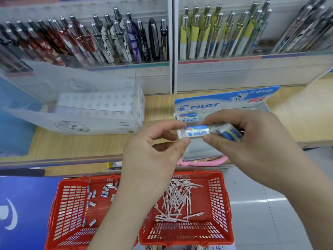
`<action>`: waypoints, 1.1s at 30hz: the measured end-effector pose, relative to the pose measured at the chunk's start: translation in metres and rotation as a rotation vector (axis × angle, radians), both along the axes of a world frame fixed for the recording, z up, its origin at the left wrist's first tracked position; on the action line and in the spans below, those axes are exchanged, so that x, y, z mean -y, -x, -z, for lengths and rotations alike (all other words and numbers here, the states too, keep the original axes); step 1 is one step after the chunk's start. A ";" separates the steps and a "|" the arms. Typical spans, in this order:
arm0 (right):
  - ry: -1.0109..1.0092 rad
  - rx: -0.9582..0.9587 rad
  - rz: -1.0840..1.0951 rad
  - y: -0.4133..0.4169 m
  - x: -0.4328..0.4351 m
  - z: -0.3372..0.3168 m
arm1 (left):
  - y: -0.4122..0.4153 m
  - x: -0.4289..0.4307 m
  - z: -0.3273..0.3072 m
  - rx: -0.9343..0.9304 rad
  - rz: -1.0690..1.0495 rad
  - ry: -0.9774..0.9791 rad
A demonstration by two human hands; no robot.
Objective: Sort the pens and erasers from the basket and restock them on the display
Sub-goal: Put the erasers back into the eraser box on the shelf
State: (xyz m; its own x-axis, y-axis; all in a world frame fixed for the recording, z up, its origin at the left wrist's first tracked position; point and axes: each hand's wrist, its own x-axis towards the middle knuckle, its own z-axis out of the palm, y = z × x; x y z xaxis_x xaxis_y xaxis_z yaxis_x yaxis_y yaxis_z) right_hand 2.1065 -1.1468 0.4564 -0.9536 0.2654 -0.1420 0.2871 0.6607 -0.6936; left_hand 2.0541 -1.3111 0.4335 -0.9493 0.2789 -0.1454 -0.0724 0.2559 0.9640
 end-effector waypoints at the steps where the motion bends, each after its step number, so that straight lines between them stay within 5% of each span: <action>1: -0.071 0.010 0.017 0.004 -0.001 0.002 | 0.004 -0.002 0.004 -0.040 -0.023 0.060; 14: -0.434 0.058 0.072 0.030 0.013 0.027 | 0.025 -0.024 0.031 -0.388 -0.003 0.460; 22: -0.402 0.090 0.056 0.036 0.010 0.029 | 0.026 -0.025 0.034 -0.419 -0.036 0.386; 30: -0.206 0.033 0.111 0.033 0.006 0.025 | 0.027 -0.027 0.032 -0.423 -0.013 0.424; 33: 0.317 -0.075 0.347 0.026 0.003 0.012 | 0.022 -0.024 0.022 -0.490 -0.046 0.410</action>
